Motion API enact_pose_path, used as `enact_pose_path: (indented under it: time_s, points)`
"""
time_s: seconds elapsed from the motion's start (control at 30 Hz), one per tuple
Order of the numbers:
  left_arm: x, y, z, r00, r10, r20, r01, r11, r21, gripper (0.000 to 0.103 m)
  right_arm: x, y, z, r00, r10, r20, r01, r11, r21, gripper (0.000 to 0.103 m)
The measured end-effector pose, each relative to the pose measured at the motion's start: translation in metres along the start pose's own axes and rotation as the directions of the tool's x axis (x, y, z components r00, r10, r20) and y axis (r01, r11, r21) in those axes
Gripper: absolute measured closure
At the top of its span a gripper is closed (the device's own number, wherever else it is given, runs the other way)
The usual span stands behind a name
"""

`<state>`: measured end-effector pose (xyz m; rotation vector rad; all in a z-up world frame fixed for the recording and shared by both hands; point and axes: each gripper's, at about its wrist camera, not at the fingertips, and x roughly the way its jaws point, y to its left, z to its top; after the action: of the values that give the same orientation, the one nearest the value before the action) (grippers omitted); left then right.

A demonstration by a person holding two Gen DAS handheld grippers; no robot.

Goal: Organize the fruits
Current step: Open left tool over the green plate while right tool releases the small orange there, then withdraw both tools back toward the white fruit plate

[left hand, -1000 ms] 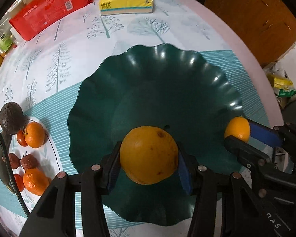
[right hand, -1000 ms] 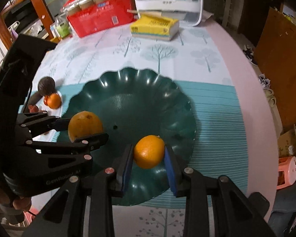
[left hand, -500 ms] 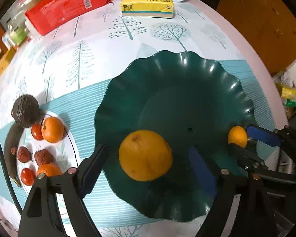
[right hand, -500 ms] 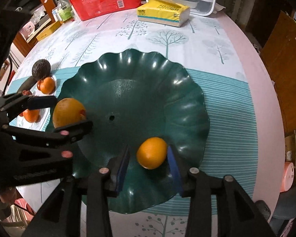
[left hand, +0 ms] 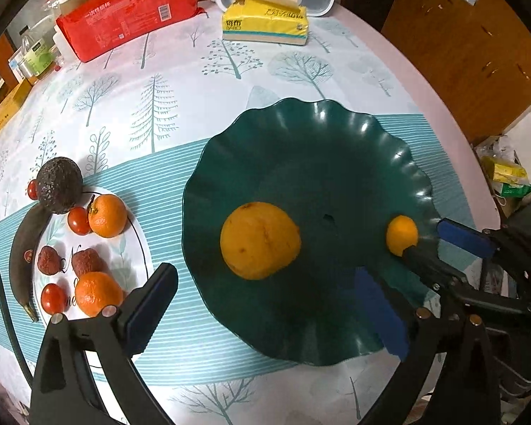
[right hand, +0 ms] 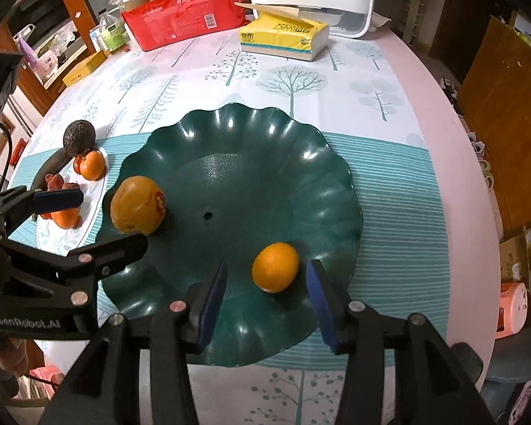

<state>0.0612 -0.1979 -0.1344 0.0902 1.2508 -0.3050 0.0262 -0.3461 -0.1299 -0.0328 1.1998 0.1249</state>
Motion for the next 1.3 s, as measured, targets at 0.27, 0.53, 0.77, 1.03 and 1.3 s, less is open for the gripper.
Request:
enact_pose_path:
  time_s: [0.27, 0.53, 0.77, 1.03, 1.3]
  points:
    - [-0.027, -0.001, -0.008, 0.998, -0.032, 0.059, 0.031, 0.999, 0.008, 0.003, -0.012, 0.007, -0.006, 1.000, -0.006, 0.013, 0.006, 1.000, 0.020, 0.056]
    - [-0.055, 0.002, -0.015, 0.991, -0.052, 0.124, 0.049, 0.998, 0.028, 0.003, -0.027, 0.018, -0.008, 0.999, -0.014, 0.040, 0.013, 1.000, 0.028, 0.056]
    - [-0.073, 0.013, -0.020, 0.987, -0.054, 0.151, 0.047, 0.998, 0.047, 0.003, -0.036, 0.029, -0.011, 0.999, -0.024, 0.046, 0.021, 0.998, 0.062, 0.056]
    - [-0.098, 0.042, -0.031, 0.988, -0.037, 0.149, 0.023, 0.995, 0.093, 0.003, -0.053, 0.059, -0.013, 0.997, -0.041, 0.060, 0.035, 0.996, 0.086, 0.056]
    - [-0.138, 0.104, -0.035, 0.981, -0.001, 0.194, -0.017, 0.995, 0.096, 0.003, -0.072, 0.111, 0.000, 0.994, -0.041, 0.101, 0.031, 0.995, 0.097, 0.056]
